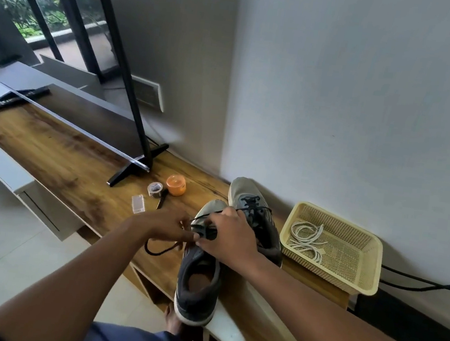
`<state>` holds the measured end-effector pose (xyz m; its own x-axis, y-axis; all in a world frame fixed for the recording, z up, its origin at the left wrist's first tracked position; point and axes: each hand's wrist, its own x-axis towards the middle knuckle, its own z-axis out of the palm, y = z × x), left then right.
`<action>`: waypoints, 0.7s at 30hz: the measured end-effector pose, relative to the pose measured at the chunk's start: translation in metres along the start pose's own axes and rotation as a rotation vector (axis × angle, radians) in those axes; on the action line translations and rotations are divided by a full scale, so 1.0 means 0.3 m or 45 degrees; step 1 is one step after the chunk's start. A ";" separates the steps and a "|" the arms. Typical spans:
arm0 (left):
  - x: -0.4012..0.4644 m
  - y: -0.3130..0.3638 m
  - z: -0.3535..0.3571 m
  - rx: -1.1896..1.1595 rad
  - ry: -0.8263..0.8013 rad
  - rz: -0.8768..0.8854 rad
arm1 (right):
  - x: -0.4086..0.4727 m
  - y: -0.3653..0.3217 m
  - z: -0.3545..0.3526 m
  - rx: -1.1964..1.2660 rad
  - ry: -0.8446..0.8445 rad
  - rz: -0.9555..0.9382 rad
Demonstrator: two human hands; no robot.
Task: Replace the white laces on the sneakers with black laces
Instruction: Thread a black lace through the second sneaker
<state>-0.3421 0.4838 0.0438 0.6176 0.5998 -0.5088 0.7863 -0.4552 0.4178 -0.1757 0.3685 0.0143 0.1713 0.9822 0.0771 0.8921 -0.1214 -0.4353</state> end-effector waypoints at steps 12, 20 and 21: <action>-0.107 0.050 -0.138 -1.079 0.375 0.493 | -0.010 0.003 0.005 0.012 -0.045 0.007; -0.182 0.008 -0.204 -2.039 0.588 0.647 | -0.002 -0.003 0.010 0.054 -0.075 0.057; -0.180 -0.002 -0.207 -2.105 0.593 0.652 | -0.001 -0.005 0.010 0.063 -0.078 0.059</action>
<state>-0.3771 0.4925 0.1178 0.4838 0.8751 0.0106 -0.4756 0.2528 0.8426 -0.1783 0.3688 0.0124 0.1849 0.9828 0.0018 0.8619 -0.1613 -0.4807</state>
